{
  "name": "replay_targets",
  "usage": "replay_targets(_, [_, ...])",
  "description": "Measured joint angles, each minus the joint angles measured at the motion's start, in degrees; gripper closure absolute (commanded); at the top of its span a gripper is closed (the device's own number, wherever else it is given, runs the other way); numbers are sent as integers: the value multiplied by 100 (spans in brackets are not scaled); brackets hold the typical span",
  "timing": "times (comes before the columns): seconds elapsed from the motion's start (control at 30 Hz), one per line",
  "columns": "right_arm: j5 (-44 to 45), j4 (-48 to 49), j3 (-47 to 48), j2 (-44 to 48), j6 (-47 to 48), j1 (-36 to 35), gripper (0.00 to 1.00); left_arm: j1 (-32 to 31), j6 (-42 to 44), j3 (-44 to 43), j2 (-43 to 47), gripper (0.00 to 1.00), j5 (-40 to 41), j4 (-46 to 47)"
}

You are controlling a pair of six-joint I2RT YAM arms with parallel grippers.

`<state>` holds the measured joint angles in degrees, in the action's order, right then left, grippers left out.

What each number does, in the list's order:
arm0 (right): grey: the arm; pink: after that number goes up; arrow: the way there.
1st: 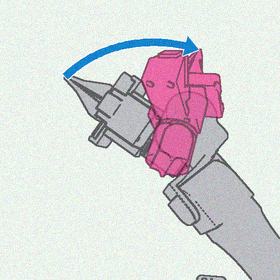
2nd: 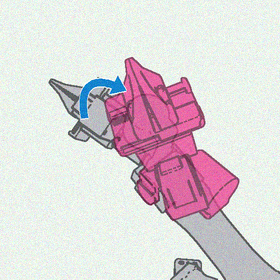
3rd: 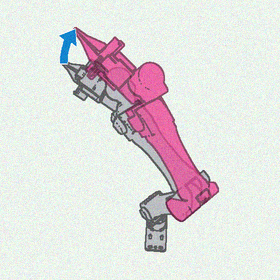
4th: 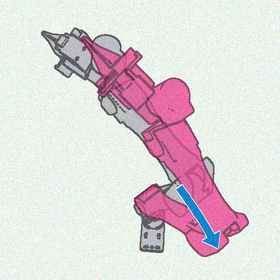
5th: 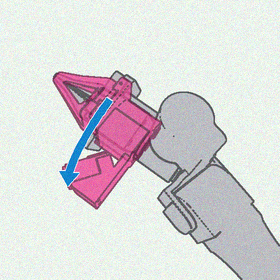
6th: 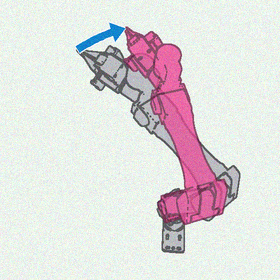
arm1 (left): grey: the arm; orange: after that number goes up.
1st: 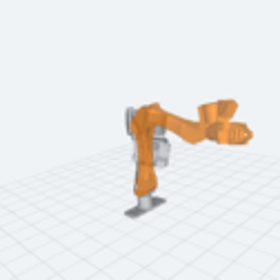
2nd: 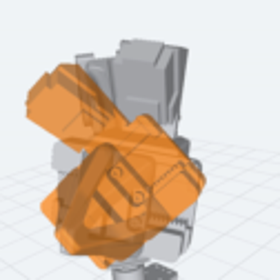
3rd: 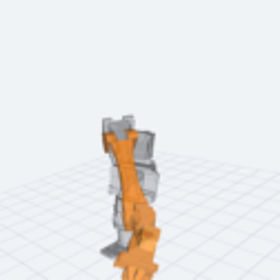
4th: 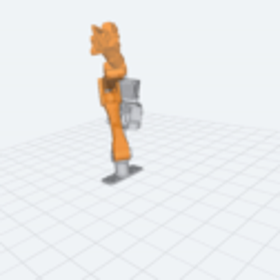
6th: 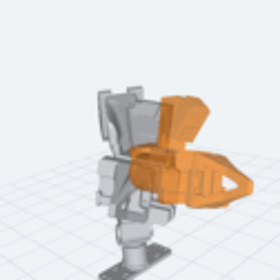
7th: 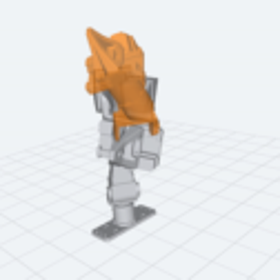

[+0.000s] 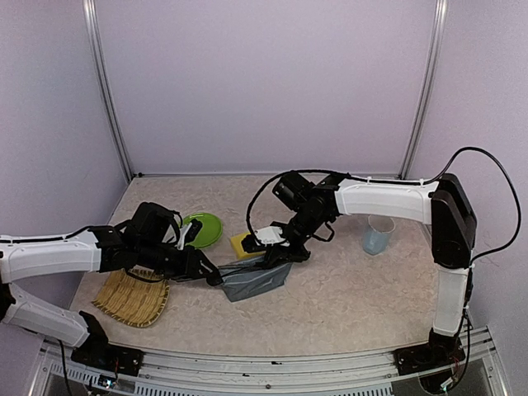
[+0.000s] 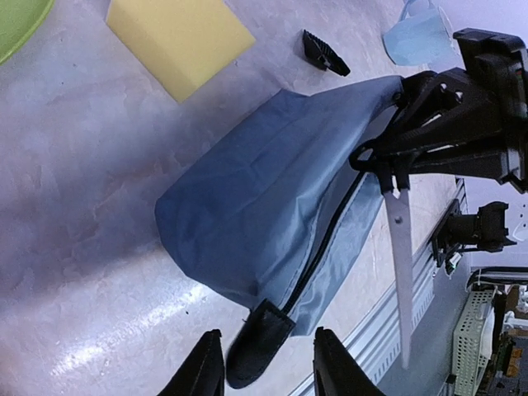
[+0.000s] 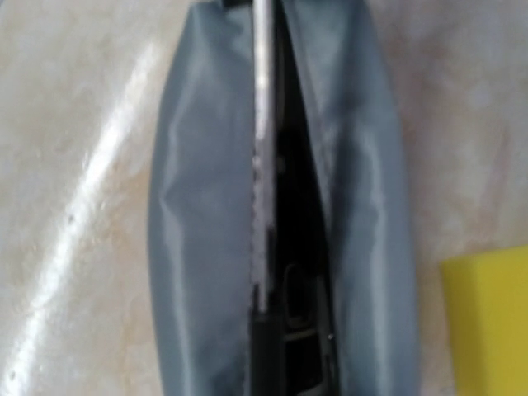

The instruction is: Sort the hair-cutting tools

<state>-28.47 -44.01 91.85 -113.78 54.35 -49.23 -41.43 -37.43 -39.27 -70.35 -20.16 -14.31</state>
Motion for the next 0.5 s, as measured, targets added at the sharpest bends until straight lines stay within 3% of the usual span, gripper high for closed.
replay_targets(0.13, [136, 42, -177, 0, 31, 0, 100, 48, -101, 190, 66, 71, -232, 26])
replay_targets(0.33, [249, 105, -181, 0, 48, -2, 100, 55, -245, 424, 57, 70, -518, 234])
replay_targets(0.5, [341, 111, -181, 0, 81, -2, 100, 55, -404, 584, 15, 81, -752, 575])
